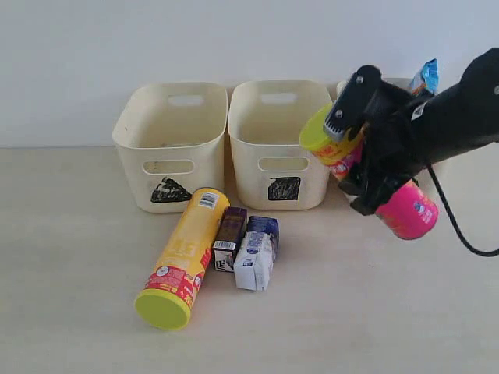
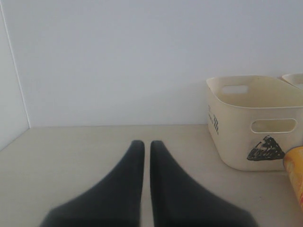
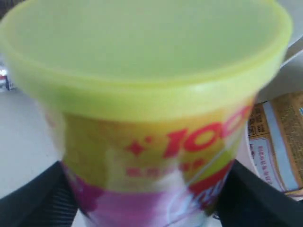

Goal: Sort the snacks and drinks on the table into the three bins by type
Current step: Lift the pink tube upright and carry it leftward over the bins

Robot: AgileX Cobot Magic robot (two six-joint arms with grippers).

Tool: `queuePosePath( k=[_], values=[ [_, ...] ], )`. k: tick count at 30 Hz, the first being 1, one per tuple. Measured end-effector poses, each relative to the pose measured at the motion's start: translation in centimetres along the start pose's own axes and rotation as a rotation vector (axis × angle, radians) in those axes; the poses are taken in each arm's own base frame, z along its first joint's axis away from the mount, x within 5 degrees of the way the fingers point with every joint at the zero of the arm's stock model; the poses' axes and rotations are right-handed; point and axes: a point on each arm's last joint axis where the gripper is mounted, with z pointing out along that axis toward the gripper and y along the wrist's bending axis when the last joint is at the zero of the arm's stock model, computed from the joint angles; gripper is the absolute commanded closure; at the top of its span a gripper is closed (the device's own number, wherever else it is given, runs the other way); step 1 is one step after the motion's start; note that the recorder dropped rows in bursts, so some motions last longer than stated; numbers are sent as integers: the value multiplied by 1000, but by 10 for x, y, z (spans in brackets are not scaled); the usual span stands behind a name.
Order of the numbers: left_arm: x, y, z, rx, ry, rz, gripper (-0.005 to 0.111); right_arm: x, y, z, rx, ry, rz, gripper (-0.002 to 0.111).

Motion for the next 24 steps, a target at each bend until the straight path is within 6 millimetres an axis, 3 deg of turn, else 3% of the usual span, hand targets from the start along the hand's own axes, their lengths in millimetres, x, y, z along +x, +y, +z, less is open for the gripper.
queuePosePath(
  k=[6,9,19,24],
  values=[
    [0,0,0,0,0,0,103,-19,-11,-47,94,-145,72,108],
    [0,0,0,0,0,0,103,-24,-15,-58,130,-193,99,108],
    [0,0,0,0,0,0,103,-49,-34,-77,164,-439,591,108],
    [0,0,0,0,0,0,103,-53,-39,-80,210,-503,732,108]
  ],
)
